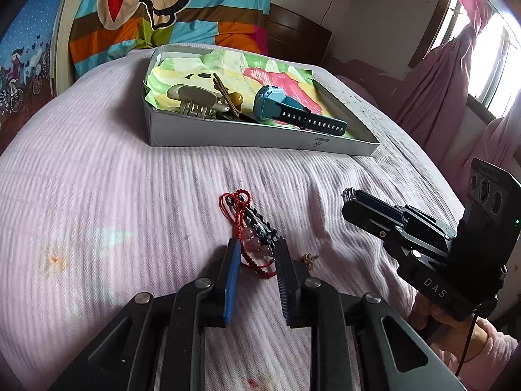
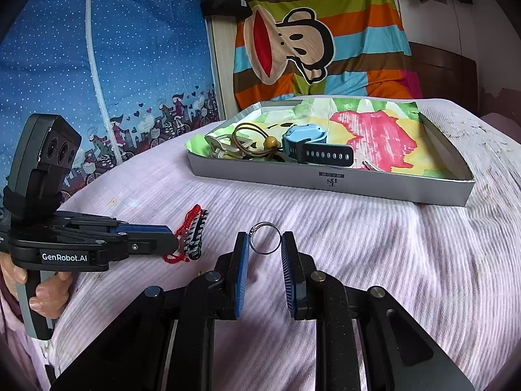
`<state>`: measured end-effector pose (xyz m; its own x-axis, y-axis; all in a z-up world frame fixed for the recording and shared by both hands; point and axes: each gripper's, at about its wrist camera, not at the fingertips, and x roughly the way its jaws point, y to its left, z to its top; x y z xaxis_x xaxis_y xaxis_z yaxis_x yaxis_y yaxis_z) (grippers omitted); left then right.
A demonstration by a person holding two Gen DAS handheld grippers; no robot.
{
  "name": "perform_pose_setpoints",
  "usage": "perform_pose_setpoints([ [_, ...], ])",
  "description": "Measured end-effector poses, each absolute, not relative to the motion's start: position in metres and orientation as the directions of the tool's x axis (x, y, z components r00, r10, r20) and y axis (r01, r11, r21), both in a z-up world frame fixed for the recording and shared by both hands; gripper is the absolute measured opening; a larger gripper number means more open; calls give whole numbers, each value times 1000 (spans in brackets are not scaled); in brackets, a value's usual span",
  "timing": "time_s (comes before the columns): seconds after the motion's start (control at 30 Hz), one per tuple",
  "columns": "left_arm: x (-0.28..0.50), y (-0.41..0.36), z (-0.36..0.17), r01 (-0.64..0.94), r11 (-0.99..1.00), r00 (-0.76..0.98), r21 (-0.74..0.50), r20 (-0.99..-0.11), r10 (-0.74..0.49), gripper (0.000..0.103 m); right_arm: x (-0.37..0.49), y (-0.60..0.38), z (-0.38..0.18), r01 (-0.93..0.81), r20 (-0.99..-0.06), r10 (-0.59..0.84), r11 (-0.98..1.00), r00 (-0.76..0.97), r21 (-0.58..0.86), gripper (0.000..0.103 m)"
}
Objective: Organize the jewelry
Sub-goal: 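Lift the red cord bracelet with the left tool while the right tool holds the ring, then carry the red bracelet and ring into the grey tray and open both tools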
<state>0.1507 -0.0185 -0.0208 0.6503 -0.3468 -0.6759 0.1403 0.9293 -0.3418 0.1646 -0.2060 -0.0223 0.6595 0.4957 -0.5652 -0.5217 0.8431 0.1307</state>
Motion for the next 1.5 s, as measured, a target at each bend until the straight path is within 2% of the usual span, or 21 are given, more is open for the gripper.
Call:
perform_pose_setpoints([
  [0.3,156,-30,-28,142,954,612,-264,-734,-294,22,166,-206,-23,-520,-568,494,844,658,130,18],
  [0.5,162,-34,-31,137,972,599,-191,-766,-235,3,166,-206,-23,-520,-568,494,844,658,131,18],
  [0.7,152,-33,-26,145,971,641,-190,-729,-239,3,166,-206,-23,-521,-568,494,844,658,131,18],
  [1.07,137,-22,5,141,967,757,-211,-607,-243,3,165,-209,-20,-518,-545,500,845,673,135,18],
  [1.33,168,-25,43,152,963,807,-221,-534,-250,3,184,-221,8,-491,-499,478,864,723,116,18],
  [1.5,207,-33,54,137,968,811,-212,-538,-233,3,218,-228,20,-440,-510,431,891,745,111,18],
])
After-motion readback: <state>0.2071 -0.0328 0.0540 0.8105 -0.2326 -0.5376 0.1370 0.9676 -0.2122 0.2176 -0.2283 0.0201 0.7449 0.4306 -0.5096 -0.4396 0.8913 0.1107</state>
